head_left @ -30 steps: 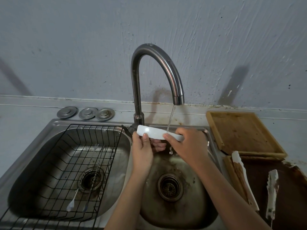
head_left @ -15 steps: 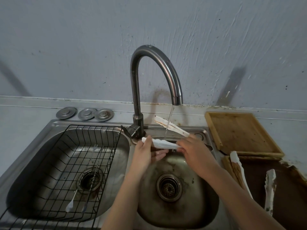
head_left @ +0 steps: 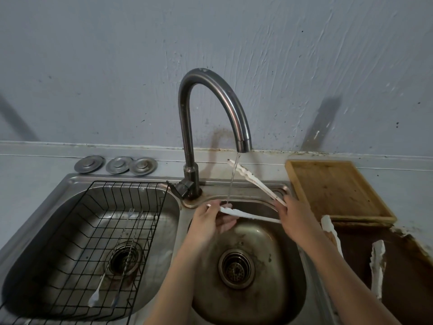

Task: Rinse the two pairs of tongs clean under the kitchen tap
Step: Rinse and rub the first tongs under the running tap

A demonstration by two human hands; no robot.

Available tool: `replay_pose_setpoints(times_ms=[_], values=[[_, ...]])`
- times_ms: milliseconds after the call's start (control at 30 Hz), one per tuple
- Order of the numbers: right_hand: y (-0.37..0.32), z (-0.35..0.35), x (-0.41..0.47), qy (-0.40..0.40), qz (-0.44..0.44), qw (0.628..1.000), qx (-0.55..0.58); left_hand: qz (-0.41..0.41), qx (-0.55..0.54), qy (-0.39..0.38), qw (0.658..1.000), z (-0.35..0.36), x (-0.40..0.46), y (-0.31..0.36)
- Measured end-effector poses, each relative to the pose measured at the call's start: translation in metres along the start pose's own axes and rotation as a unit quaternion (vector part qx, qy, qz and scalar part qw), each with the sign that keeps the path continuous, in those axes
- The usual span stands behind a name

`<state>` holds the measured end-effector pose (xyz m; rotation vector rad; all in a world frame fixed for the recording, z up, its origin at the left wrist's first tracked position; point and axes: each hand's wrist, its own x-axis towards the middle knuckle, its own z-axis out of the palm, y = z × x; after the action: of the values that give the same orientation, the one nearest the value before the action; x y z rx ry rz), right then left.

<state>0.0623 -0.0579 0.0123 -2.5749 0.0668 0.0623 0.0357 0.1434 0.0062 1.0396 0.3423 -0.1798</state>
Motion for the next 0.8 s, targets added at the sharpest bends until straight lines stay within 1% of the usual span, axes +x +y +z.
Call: replay_pose_setpoints(times_ms=[67, 167, 233, 433, 500, 600, 700, 800], values=[[0.004, 0.004, -0.002, 0.015, 0.002, 0.999, 0.03, -0.026, -0.006, 0.0, 1.0, -0.005, 0.001, 0.005], [0.011, 0.01, -0.004, 0.011, -0.001, 0.998, 0.064, -0.051, 0.039, -0.008, 0.998, -0.013, 0.0, 0.012], [0.015, 0.013, -0.007, 0.022, 0.002, 0.997, 0.077, -0.052, 0.068, -0.011, 0.996, -0.014, -0.001, 0.014], [0.015, 0.018, -0.011, 0.065, 0.004, 0.992, 0.111, 0.008, 0.172, 0.04, 0.984, -0.003, 0.002, 0.007], [0.016, 0.019, -0.012, 0.074, -0.004, 0.99, 0.118, 0.019, 0.224, 0.069, 0.972, -0.003, 0.004, 0.003], [0.017, 0.02, -0.012, 0.086, -0.02, 0.988, 0.123, 0.034, 0.312, 0.108, 0.943, -0.004, 0.005, -0.001], [0.02, 0.021, -0.012, 0.089, -0.024, 0.988, 0.124, 0.055, 0.348, 0.133, 0.926, 0.0, 0.002, -0.002], [0.02, 0.023, -0.012, 0.078, -0.024, 0.988, 0.128, 0.062, 0.366, 0.129, 0.919, 0.004, 0.002, 0.001]])
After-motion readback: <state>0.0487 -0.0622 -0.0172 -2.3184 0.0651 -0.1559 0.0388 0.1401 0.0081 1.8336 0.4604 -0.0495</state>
